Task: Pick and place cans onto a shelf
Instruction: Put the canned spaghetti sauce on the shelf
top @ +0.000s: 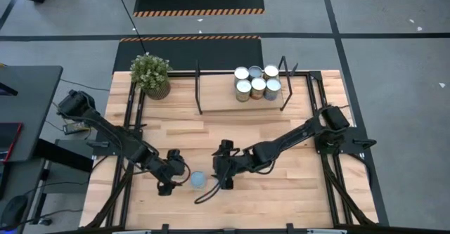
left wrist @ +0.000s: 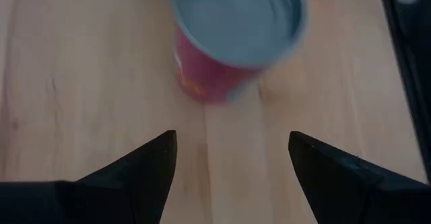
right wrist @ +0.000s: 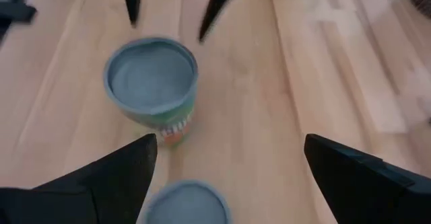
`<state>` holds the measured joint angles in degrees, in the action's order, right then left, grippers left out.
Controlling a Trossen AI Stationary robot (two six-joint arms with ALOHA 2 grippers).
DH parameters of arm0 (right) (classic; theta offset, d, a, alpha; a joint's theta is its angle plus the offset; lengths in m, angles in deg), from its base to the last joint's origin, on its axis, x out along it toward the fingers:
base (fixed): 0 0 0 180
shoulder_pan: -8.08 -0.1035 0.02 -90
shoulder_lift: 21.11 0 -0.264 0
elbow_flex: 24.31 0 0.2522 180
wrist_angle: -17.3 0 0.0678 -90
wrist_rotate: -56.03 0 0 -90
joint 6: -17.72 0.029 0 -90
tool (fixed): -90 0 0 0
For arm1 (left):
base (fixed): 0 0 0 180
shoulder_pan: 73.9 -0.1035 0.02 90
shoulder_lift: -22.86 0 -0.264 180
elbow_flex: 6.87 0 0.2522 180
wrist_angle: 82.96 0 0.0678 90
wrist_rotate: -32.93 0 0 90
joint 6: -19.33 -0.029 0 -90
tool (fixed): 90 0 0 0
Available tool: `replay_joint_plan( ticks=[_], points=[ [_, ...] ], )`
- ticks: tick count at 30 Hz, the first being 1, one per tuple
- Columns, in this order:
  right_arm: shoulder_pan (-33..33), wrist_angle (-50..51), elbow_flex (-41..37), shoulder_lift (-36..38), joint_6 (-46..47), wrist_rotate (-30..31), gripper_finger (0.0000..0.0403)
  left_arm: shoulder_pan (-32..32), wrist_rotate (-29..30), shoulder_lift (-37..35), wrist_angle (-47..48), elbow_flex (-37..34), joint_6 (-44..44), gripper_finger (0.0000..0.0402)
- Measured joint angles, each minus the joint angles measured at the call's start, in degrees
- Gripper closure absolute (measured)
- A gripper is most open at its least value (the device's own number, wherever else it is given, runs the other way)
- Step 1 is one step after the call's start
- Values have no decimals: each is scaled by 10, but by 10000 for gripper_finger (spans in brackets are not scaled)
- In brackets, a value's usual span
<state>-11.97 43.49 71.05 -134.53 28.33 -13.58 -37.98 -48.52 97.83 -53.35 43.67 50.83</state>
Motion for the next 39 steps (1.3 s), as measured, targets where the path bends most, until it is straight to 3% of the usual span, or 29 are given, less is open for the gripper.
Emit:
replay_joint_plan(
  ticks=[10, 20, 28, 39],
  points=[
    [-17, -37, 0, -48, 3, -41, 17, -2, 92, 61, -89, 0, 0, 111],
    [-19, -76, 0, -66, 0, -22, 16, -16, 207, 72, -124, 0, -6, 111],
    [-10, -90, 0, -66, 1, -24, 20, -31, 222, 72, -165, 0, -34, 111],
    [3, -70, 0, -61, 0, -32, 81, -36, 223, 49, -153, 0, -81, 111]
  ],
)
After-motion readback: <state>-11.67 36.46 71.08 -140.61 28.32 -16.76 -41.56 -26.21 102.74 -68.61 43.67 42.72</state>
